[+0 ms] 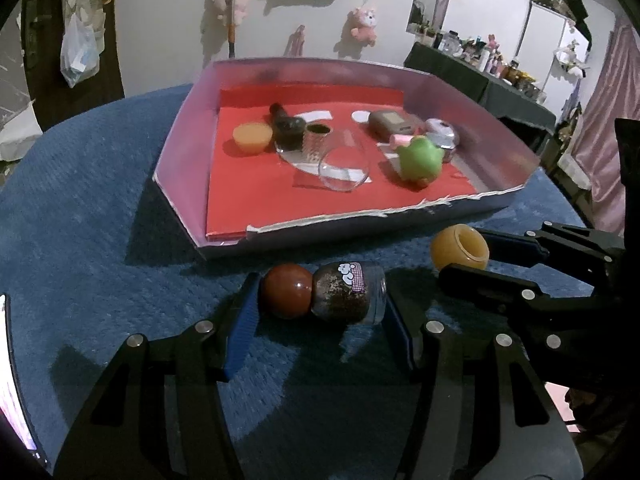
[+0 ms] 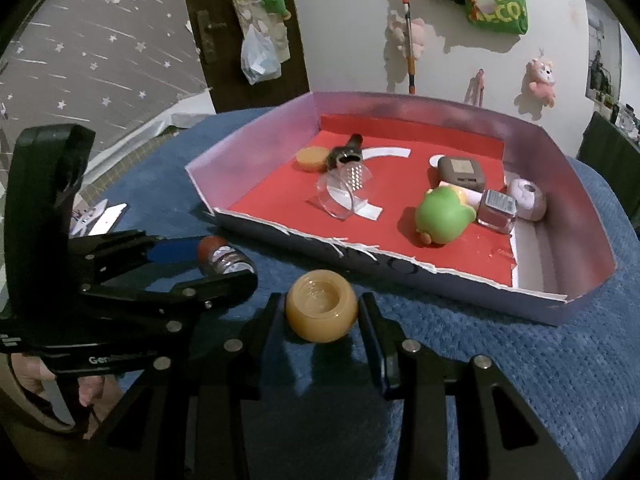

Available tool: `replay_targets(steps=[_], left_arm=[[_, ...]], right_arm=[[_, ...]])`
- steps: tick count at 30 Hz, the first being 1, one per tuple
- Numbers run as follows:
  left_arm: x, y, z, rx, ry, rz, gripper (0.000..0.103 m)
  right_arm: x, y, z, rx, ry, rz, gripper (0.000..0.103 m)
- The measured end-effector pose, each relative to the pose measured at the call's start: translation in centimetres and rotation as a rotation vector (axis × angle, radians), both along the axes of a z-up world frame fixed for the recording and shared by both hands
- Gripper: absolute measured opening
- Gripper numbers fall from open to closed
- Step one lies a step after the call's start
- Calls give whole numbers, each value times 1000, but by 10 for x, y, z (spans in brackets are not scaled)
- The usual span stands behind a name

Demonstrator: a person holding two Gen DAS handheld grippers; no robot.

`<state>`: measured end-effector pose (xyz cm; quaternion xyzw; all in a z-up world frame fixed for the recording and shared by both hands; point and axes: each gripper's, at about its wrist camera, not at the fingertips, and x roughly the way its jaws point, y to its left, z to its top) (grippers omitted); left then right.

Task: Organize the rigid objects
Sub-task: 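Grasp the brown ball and glass jar with the left tool while the right tool grasps the yellow ring, then lift both held objects and carry them over the red-lined box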

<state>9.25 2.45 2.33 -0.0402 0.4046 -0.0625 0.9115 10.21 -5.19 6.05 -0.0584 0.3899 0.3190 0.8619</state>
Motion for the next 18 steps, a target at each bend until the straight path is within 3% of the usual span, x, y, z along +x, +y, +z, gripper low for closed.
replay_targets(steps=[10, 18], left_arm=[[-4, -8, 34, -24, -83, -28, 55], [19, -13, 46, -10, -111, -32, 55]], right_arm=[[-5, -13, 35, 86, -35, 5, 40], [16, -15, 43, 73, -64, -36, 40]])
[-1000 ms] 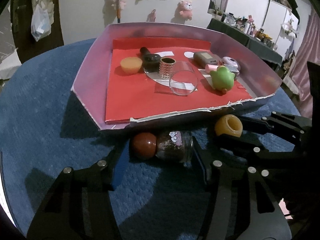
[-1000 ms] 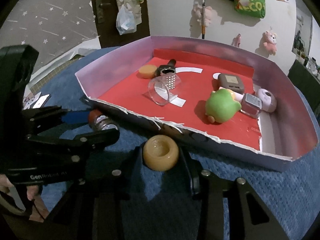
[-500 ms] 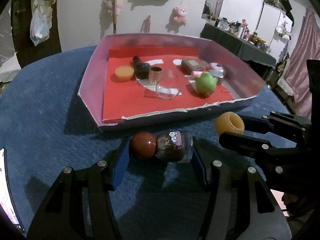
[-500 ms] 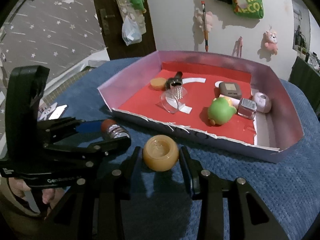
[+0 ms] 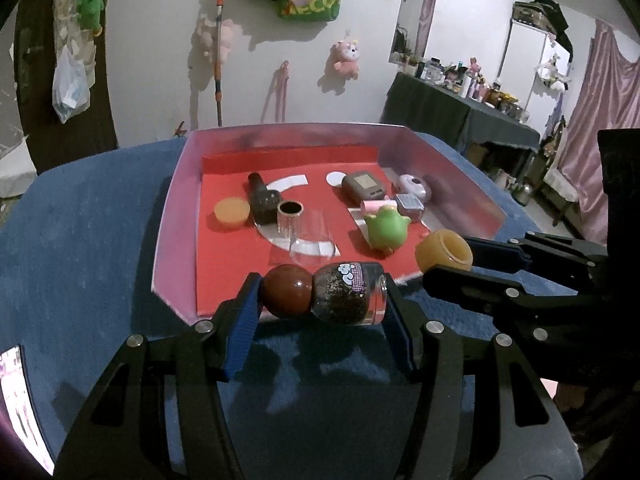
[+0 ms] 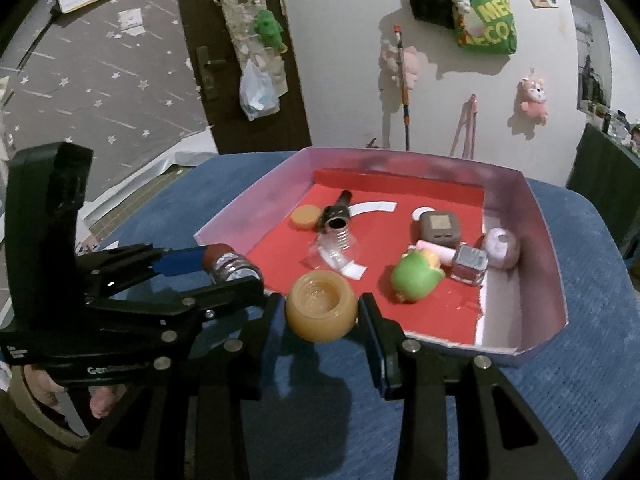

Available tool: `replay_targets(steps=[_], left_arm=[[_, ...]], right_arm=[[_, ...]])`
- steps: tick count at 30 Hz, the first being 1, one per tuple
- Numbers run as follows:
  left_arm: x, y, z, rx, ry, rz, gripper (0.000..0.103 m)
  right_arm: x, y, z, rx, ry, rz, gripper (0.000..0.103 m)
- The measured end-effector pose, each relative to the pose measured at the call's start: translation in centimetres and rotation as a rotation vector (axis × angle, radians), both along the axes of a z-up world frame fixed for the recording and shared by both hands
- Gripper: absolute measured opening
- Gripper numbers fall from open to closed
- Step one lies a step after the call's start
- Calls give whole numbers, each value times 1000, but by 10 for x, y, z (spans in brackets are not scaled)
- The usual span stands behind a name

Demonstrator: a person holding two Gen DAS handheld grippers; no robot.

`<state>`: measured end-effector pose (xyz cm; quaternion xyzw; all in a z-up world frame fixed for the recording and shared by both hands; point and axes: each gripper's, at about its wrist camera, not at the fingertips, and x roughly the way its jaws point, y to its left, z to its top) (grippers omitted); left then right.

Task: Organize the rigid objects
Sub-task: 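Lift both held objects and carry them over the red-lined box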

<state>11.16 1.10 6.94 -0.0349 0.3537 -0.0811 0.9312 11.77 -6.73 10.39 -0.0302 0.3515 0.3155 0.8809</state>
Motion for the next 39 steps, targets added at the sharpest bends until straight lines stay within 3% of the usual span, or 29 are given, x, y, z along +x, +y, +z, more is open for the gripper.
replay_targets(steps=[8, 17, 27, 36, 39], left_arm=[[28, 2, -6, 6, 49, 7, 55], [52, 10, -24, -13, 167, -8, 55], [72, 13, -45, -36, 242, -17, 55], [80, 12, -51, -13, 235, 15, 55], [80, 13, -51, -2, 231, 25, 55]], right_arm=[[32, 0, -8, -13, 56, -28, 40], [62, 6, -27, -16, 191, -6, 40], [88, 6, -46, -14, 314, -16, 40], [93, 11, -54, -79, 331, -13, 40], [94, 14, -56, -136, 275, -56, 40]])
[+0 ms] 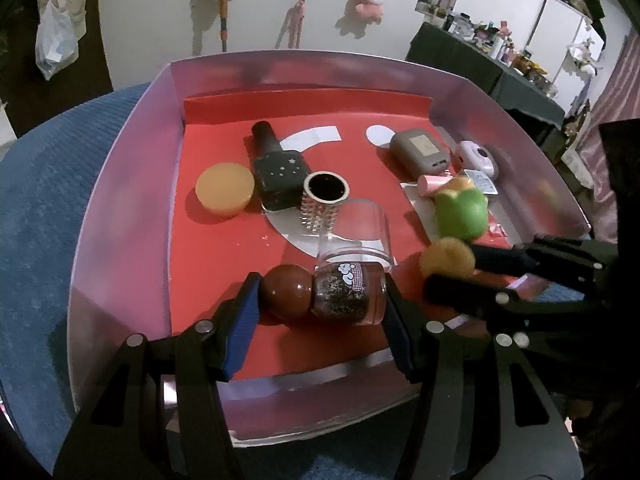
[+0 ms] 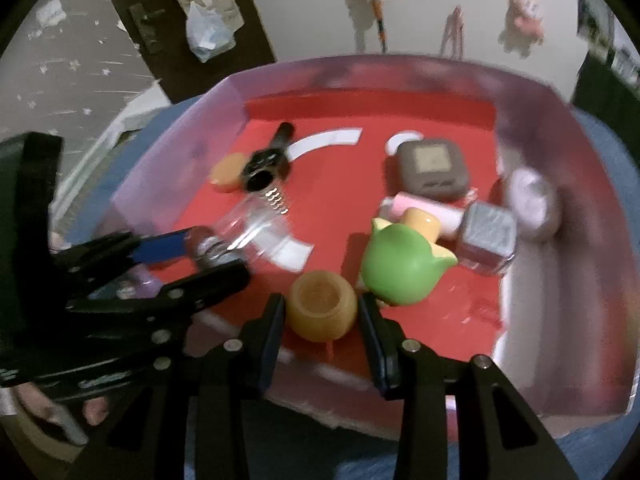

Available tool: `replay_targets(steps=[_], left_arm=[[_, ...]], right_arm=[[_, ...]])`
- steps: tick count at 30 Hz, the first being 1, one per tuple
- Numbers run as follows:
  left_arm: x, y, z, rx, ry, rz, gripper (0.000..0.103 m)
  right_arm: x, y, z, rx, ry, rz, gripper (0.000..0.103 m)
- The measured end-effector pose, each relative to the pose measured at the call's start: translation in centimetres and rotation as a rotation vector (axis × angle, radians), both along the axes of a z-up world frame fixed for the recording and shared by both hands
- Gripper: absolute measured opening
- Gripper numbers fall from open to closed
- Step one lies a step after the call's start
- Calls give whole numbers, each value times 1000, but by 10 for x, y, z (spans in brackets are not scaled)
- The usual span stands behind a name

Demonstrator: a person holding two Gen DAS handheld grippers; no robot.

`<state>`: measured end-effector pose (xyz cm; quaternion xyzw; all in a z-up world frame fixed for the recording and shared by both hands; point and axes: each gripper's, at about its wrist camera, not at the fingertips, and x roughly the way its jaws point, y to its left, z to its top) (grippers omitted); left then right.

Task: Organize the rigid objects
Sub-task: 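Lift both held objects and carry them over the red-lined box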

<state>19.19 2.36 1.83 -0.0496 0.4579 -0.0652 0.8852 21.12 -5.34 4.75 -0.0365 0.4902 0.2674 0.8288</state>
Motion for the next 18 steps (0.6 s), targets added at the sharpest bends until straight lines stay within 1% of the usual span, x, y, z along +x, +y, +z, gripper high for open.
replay_targets(steps=[1, 8, 11, 18], left_arm=[[0, 0, 0, 2, 0, 1, 55], [1, -4, -1, 25, -3, 8, 55], [1, -3, 0, 20, -3, 9, 55], [1, -5, 1, 46, -5, 7, 55]], right_arm=[[0, 0, 0, -16, -19, -10, 40], [0, 2, -1, -50, -41, -8, 41], [2, 1, -1, -43, -37, -9, 41], [0, 0, 0, -34, -39, -14, 41]])
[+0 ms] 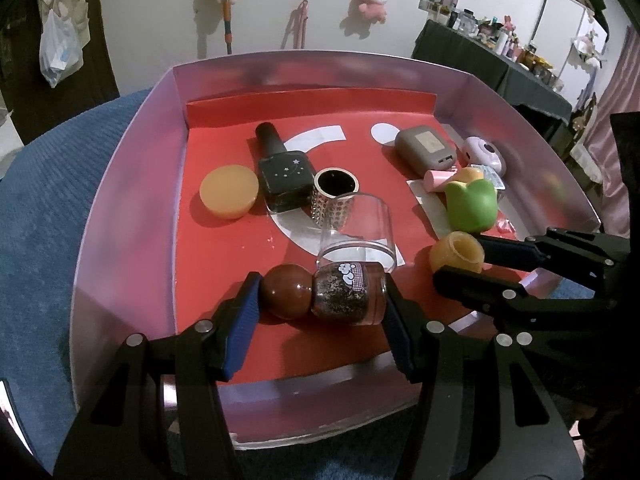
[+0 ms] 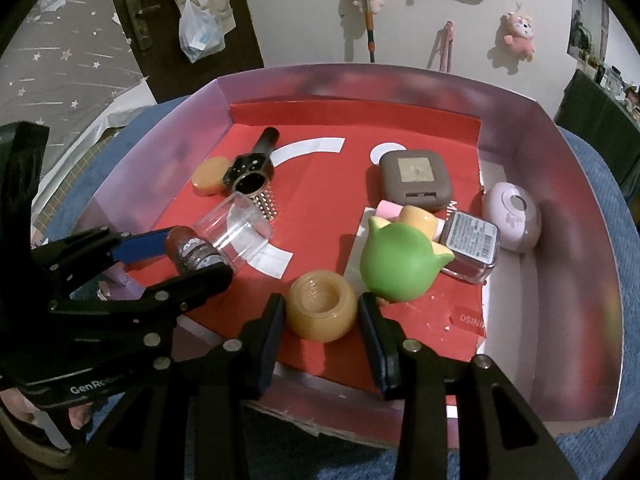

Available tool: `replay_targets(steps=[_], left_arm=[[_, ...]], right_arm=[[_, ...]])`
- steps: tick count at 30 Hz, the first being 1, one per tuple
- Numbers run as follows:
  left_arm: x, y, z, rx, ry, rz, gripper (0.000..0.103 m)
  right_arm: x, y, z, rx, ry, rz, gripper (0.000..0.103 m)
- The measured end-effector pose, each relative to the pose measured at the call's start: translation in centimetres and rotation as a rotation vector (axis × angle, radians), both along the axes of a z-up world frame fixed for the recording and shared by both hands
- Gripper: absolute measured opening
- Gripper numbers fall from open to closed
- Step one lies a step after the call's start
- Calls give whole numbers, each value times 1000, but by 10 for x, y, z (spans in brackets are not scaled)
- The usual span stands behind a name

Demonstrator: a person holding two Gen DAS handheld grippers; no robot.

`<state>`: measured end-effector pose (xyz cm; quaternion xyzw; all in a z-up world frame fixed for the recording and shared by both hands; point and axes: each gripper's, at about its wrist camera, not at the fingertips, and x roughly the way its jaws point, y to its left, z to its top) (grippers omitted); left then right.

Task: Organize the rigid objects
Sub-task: 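Lift both held objects and carry them over the red-lined box, then lower the ball, jar and yellow ring onto the red paper and open both tools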

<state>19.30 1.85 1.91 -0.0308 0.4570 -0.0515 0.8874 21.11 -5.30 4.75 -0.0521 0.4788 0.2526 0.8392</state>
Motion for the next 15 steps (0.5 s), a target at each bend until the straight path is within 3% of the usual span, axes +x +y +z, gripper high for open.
replay_targets(steps=[11, 15], left_arm=[[-16, -1, 16, -15, -56, 6, 67], [-25, -5, 23, -13, -80, 3, 76]], right_arm=[[-15, -16, 16, 29, -42, -29, 55], [-24, -25, 25, 49, -74, -56, 69]])
